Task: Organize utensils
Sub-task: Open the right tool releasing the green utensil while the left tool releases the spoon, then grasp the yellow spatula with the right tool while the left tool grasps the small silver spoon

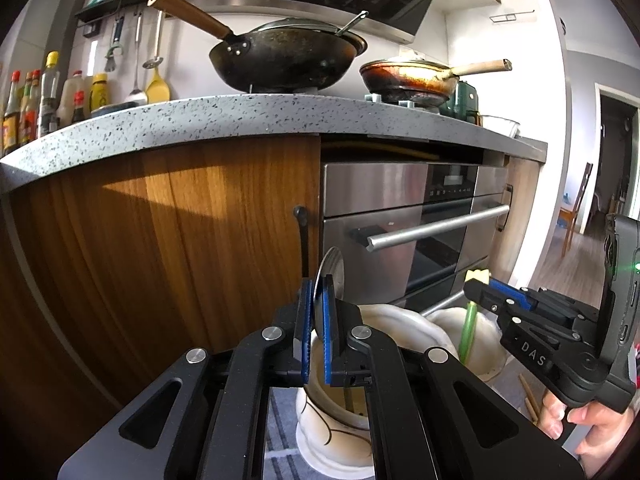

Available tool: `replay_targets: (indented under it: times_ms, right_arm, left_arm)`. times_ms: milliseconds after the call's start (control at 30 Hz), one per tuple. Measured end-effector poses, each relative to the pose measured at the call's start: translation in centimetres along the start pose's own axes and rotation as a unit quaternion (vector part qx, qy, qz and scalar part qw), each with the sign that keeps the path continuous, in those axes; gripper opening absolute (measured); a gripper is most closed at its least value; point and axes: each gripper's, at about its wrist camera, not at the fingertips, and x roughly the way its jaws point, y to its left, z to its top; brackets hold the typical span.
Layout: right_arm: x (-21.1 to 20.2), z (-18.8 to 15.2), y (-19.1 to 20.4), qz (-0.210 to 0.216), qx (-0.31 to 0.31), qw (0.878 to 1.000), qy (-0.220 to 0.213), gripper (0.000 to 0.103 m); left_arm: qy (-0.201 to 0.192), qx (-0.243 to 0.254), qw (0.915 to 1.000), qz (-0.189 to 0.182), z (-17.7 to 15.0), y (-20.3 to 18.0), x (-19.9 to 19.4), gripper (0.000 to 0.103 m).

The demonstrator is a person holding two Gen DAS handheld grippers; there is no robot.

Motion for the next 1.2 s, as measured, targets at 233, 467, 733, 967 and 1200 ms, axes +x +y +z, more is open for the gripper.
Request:
replay_targets:
  times_ms: [233, 467, 733, 967, 1200]
  right_arm:
    - [-0.7, 0.4, -0.6, 0.005, 0.019, 1.0, -0.007, 0.054]
    - [-2.3, 1.2, -1.2, 0.008, 0.038, 0.999, -0.016, 0.091]
    - [-5.9, 2.7, -1.4, -0.008, 0.018, 1.0, 0.01, 0.098]
    - [-10.3, 2.0, -2.2, -0.03, 0.002, 0.999, 0.036, 0.098]
    - [-13.4, -1.7, -4.0, -0.063, 0.01, 0.996, 0.068, 0.098]
  left_arm:
    - [-0.001, -0.019, 0.9998, -0.008, 0.0, 0.5, -0.2, 0.018]
    - [-0.017, -0.036, 0.9992, -0.004, 0.4, 0.7, -1.3, 0.062]
    - [-0.04, -0.038, 0.9985, 0.003, 1.8, 0.5, -4.8, 0.092]
    - [-0.007, -0.004, 1.0, 0.003, 0.7, -0.5, -8.2, 0.096]
    - [0.057, -0.003, 0.9981, -0.025, -3.8, -1.4, -9.6, 0.096]
